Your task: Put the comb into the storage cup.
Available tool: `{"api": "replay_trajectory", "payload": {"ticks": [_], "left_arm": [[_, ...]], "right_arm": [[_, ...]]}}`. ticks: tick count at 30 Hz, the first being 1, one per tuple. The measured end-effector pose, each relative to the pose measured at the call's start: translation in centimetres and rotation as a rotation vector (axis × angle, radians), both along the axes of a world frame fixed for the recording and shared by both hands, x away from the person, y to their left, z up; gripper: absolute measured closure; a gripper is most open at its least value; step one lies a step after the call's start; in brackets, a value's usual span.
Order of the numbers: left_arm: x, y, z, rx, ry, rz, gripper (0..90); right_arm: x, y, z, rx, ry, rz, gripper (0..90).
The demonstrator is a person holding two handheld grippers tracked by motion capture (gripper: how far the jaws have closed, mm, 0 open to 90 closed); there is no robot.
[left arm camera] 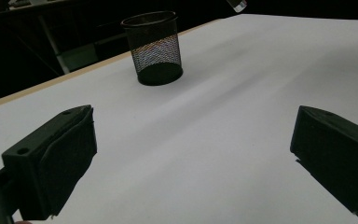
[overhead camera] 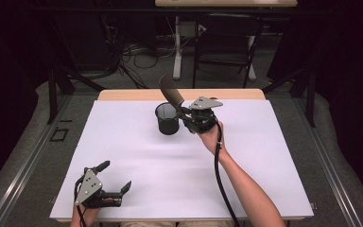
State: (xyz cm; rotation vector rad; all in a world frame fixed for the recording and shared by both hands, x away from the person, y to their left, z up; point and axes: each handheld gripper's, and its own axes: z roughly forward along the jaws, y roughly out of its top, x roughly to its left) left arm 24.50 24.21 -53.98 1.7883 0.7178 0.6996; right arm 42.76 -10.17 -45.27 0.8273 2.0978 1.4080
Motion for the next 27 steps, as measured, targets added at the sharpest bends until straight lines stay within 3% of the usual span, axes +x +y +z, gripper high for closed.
{"api": "replay_trajectory", "payload": {"ticks": [27], "left_arm": [[0.0,0.0,0.0,-0.005,0.001,0.001,0.4]], "right_arm": [[1.2,0.9,-0.4,0.074,-0.034,-0.006,72.6]]}}
